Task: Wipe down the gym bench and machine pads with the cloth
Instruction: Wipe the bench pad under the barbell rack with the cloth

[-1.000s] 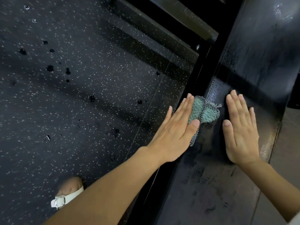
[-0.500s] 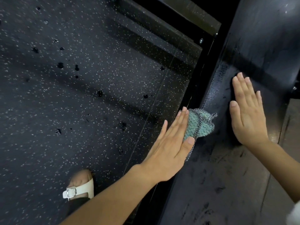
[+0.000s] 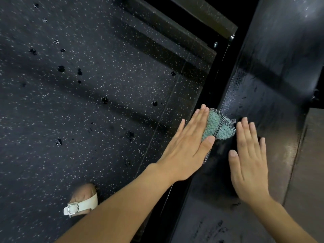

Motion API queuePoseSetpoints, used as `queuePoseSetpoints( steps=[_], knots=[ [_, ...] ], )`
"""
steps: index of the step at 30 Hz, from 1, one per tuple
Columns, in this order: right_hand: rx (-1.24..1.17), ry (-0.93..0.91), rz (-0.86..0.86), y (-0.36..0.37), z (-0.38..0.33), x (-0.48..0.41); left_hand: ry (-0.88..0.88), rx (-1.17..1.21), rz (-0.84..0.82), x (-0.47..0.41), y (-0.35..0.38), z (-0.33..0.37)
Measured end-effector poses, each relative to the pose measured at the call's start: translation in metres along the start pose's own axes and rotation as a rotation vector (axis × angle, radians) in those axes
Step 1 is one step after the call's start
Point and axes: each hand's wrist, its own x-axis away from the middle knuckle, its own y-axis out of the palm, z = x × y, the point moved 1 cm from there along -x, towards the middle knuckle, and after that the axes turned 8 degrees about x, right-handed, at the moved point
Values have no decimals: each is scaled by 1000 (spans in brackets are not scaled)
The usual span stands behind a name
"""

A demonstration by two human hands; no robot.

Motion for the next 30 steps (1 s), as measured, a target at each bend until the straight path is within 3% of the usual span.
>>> queuePoseSetpoints(
  steps=[21,30],
  knots=[
    [13,30,30,2,0,-2,-41,69,-15,83,24,-6],
    [15,25,36,2,-1,-3,-52,194,38,41,21,-3]
  ],
)
